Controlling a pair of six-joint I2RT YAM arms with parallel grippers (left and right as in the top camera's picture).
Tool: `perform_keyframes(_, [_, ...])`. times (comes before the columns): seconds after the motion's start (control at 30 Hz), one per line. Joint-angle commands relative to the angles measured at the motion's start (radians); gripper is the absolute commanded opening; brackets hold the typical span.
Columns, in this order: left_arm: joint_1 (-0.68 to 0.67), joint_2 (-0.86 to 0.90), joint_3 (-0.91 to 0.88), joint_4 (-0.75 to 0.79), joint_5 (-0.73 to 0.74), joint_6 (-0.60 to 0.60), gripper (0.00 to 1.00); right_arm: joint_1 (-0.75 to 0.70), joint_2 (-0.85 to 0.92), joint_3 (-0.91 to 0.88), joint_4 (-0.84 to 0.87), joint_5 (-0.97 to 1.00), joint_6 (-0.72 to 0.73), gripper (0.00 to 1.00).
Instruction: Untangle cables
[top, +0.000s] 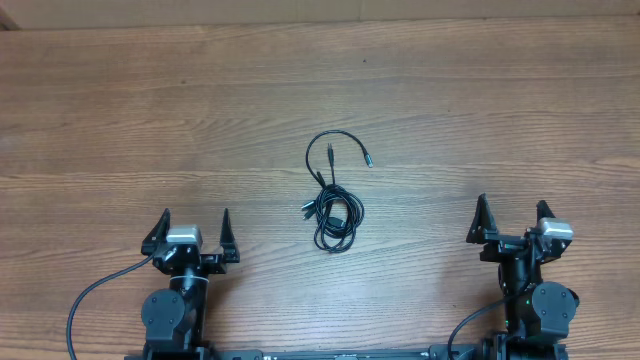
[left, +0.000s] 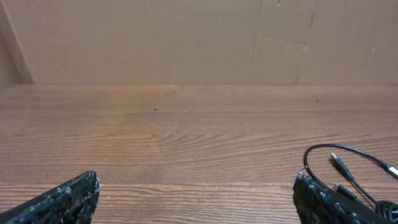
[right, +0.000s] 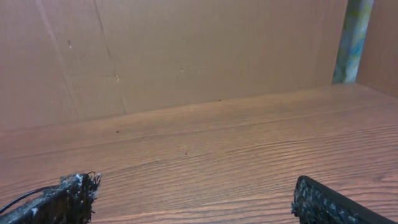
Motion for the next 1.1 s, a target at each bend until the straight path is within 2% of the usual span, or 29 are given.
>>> perform_keyframes(0.0, [0.000, -0.011, -0.006, 0.005, 0.038, 0.021, 0.99, 0.005, -0.011, -0.010, 0.007, 0.009, -0.008, 1.00])
perform_keyframes(0.17, [0.000, -0.011, 0.018, -0.032, 0.129, 0.011, 0.99, 0.005, -0.011, -0.010, 0.007, 0.009, -0.008, 1.00])
perform_keyframes(0.37, [0.000, -0.011, 0.179, -0.259, 0.183, -0.035, 0.99, 0.005, -0.011, -0.010, 0.007, 0.009, -0.008, 1.00])
perform_keyframes(0.53, [0.000, -0.011, 0.290, -0.375, 0.196, -0.075, 1.00, 0.005, -0.011, -0.010, 0.007, 0.009, -0.008, 1.00])
perform_keyframes(0.67, [0.000, -0.010, 0.349, -0.397, 0.274, -0.077, 1.00, 0.005, -0.011, -0.010, 0.007, 0.009, -0.008, 1.00])
perform_keyframes(0.8, [0.000, 0.008, 0.364, -0.397, 0.287, -0.095, 1.00, 0.005, -0.011, -0.010, 0.007, 0.009, -0.008, 1.00])
perform_keyframes(1.07, [-0.001, 0.184, 0.391, -0.392, 0.343, -0.121, 0.99, 0.005, -0.011, -0.010, 0.007, 0.009, -0.008, 1.00])
